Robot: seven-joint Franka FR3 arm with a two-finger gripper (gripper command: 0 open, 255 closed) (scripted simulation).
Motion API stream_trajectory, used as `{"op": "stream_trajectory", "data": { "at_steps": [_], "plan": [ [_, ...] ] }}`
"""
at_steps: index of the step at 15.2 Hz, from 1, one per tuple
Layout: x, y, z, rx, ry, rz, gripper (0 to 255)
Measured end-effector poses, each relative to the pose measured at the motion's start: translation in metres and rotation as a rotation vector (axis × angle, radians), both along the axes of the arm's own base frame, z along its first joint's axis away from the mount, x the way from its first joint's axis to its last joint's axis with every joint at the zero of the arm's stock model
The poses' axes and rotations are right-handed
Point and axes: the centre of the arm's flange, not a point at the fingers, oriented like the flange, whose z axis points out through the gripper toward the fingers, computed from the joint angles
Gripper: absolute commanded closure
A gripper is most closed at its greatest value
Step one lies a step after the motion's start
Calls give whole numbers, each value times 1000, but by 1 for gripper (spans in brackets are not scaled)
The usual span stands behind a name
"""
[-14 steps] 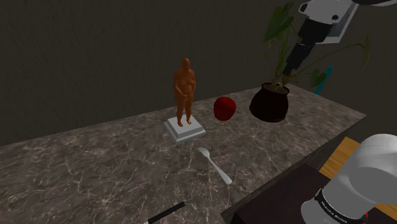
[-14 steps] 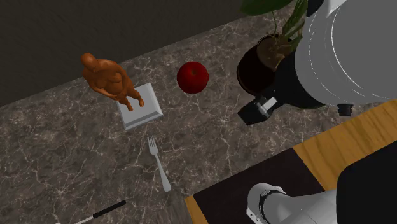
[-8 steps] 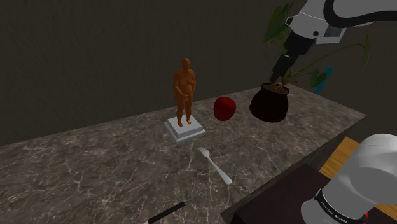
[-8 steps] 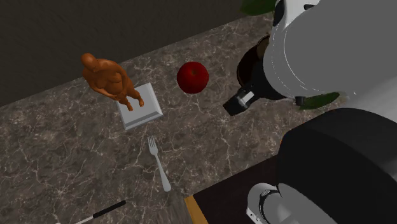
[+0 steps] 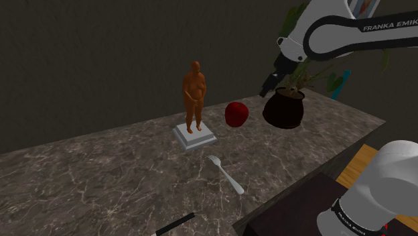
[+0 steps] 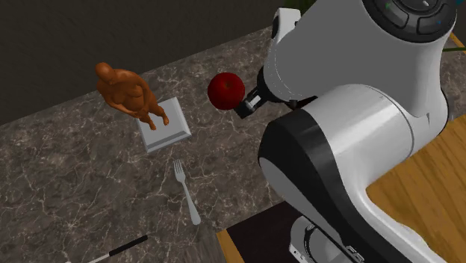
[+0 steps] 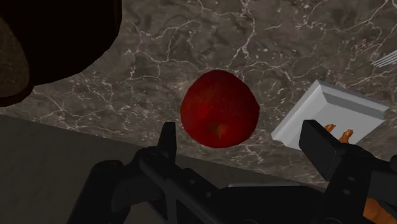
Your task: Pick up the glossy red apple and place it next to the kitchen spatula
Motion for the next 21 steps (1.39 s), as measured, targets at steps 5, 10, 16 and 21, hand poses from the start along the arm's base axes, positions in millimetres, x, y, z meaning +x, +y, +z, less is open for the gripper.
{"op": "stream_trajectory", "data": {
  "at_steps": [5,10,16,21],
  "plan": [
    [46,3,-40,13,-61,34,0],
    [77,9,-72,20,-97,53,0],
    [91,13,-98,20,-99,54,0],
    [92,12,-99,20,-100,53,0]
  ]
}}
